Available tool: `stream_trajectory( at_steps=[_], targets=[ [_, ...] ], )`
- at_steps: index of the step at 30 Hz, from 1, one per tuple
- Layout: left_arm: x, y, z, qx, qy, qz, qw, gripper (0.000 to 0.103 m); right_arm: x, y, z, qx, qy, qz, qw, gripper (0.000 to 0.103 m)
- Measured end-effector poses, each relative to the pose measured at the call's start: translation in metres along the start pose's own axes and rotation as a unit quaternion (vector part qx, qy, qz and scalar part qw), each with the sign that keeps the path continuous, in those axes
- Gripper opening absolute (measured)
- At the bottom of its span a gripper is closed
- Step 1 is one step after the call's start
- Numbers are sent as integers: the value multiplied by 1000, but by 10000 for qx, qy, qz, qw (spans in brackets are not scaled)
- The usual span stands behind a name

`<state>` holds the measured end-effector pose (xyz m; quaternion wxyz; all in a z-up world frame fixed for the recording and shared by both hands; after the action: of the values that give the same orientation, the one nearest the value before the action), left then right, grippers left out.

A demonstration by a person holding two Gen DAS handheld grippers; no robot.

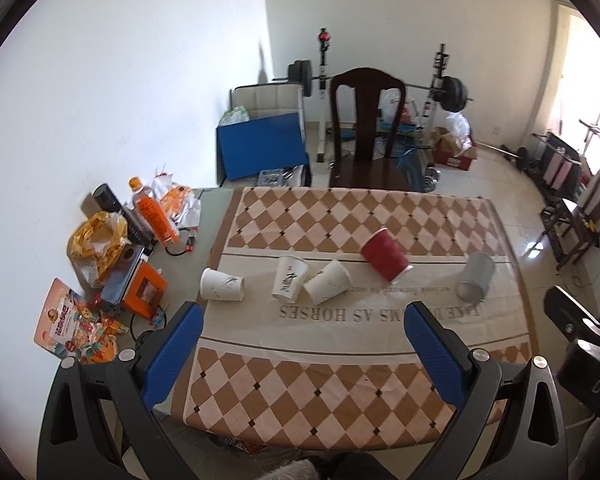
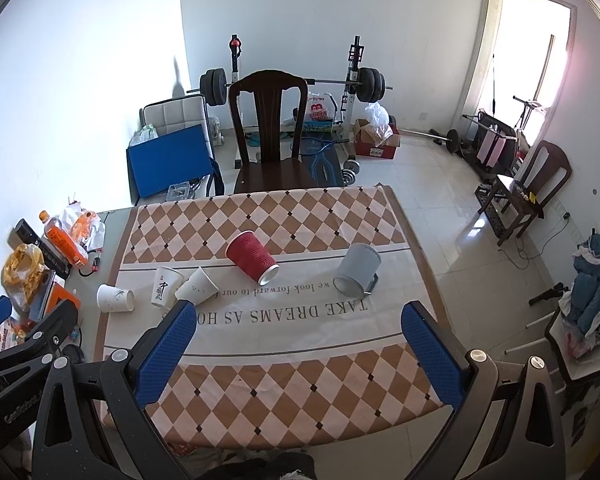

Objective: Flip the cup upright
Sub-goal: 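Move the left tool toward the white bird-print paper cup lying on its side, then close the left tool on the white cup and lift it rim up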

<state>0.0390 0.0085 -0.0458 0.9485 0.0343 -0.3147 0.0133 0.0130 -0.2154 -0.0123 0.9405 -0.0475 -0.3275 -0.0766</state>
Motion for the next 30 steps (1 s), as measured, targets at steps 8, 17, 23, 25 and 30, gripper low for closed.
stream_trajectory(
  at_steps=[8,17,23,25,30],
  targets=[
    [-18,54,-96,798,610,310,9945,103,-17,38,-102,21,800,295,9964,103],
    [-56,134,-230,1176,2040,1275,9635,102,-85,111,-262,140,2227,663,9725,96],
    [-69,168,-313,603,2788,2387,9283,93,-118,165,-341,98,2933,862,9521,85],
    [-68,177,-335,217,2875,2949,9110,84,-125,179,-362,39,3057,890,9480,84],
    [-59,190,-368,-448,2866,4112,8642,77,-130,194,-388,-74,3188,727,9450,84]
  ],
)
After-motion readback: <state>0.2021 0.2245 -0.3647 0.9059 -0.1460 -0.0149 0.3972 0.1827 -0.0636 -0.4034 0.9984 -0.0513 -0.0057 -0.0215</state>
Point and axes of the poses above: each gripper's, at about its wrist camera, not at the fingertips, and z roughly against the way its jaws point, y to its left, x to its top, the point moved 4 cm from there along -z, roughly the way its jaws point, and after that the axes turned 1 degree about y, right-handed, at the moved point
